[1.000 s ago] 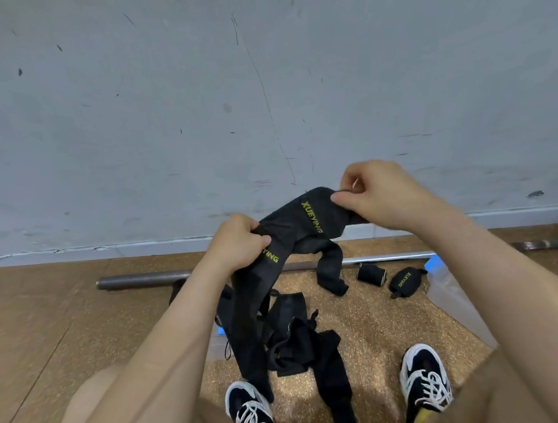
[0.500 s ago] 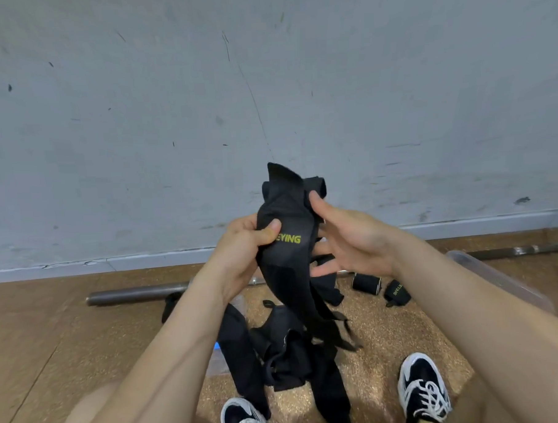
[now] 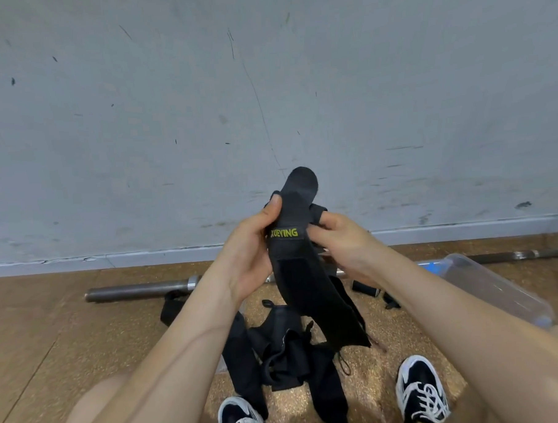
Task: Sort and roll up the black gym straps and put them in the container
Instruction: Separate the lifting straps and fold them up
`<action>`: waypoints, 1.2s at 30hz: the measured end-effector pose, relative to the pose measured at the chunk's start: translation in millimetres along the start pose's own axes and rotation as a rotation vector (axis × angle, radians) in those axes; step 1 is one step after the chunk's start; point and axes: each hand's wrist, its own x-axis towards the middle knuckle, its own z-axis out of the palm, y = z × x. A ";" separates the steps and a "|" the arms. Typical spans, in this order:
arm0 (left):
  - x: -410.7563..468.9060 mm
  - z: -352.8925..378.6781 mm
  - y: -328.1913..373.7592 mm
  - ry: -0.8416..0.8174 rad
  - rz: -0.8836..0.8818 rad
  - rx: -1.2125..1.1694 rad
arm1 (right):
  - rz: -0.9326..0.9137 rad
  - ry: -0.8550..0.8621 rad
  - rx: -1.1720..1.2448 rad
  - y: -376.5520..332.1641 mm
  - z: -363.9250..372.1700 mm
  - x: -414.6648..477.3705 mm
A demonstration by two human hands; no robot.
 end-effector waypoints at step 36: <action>-12.8 27.3 7.4 0.132 0.199 -0.037 | 0.097 0.008 0.499 -35.8 -20.4 -7.4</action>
